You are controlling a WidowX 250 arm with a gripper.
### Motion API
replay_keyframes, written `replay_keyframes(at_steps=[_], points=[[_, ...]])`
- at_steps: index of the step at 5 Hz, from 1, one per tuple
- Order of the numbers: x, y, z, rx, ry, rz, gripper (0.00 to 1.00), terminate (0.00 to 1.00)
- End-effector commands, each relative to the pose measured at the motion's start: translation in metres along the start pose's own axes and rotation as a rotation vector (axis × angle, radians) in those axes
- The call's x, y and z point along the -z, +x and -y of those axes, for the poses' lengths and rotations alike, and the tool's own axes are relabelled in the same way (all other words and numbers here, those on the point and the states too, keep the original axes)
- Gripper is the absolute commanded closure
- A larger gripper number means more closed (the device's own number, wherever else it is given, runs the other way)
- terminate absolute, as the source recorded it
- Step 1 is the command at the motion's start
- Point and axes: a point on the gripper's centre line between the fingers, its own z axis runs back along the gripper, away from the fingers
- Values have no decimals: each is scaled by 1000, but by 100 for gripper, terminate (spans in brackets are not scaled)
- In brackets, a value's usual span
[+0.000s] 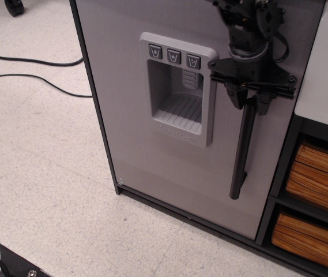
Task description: Open fridge
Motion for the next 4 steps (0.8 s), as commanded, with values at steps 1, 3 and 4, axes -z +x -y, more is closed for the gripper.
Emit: replay_keyframes(at_steps=[1,3,4], points=[[-25,-9,-11,32,-18,11,100,0],[-51,-63,-37,92,7,-37,100,0],[-64,-75,-49,85,11,-75,0,0]])
